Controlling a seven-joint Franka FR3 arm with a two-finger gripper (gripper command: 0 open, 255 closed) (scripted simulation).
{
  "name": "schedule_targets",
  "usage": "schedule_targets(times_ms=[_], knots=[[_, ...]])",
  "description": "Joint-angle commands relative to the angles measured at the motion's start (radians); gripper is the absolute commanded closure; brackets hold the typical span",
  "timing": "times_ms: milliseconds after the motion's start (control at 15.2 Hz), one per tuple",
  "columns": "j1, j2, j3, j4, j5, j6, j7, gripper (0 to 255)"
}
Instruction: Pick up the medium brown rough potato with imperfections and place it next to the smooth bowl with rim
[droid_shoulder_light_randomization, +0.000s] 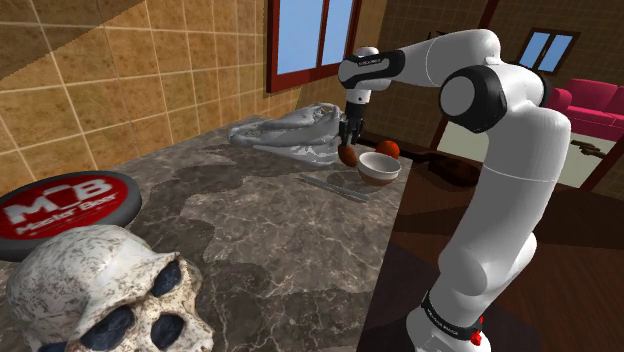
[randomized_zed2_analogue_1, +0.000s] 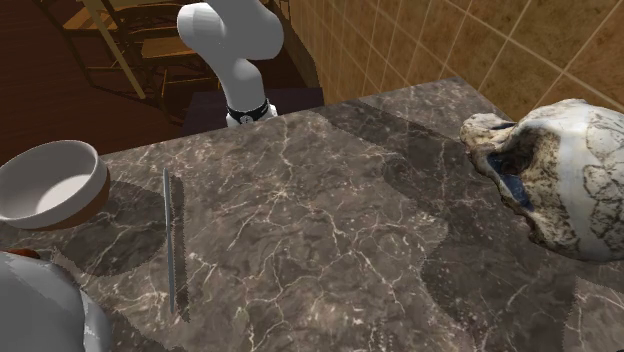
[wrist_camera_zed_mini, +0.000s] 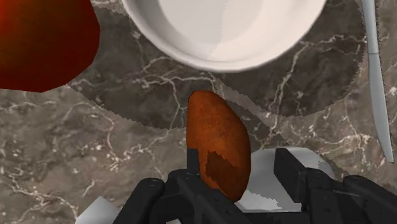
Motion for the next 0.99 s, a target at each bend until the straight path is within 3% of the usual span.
schedule_targets(times_ms=[0, 66, 132, 396, 924], knots=[[0.020, 0.125, 0.021, -0.003, 0.048, 0.141, 0.013, 0], [0.017, 0.167, 0.022, 0.009, 0.056, 0.172, 0.009, 0], [-0.020, 0.132, 0.009, 0.045, 0.045, 0.098, -0.031, 0], [-0.030, 0.126, 0.009, 0.163, 0.040, -0.027, -0.026, 0], [-0.028, 0.126, 0.007, 0.163, 0.040, -0.027, -0.026, 0]])
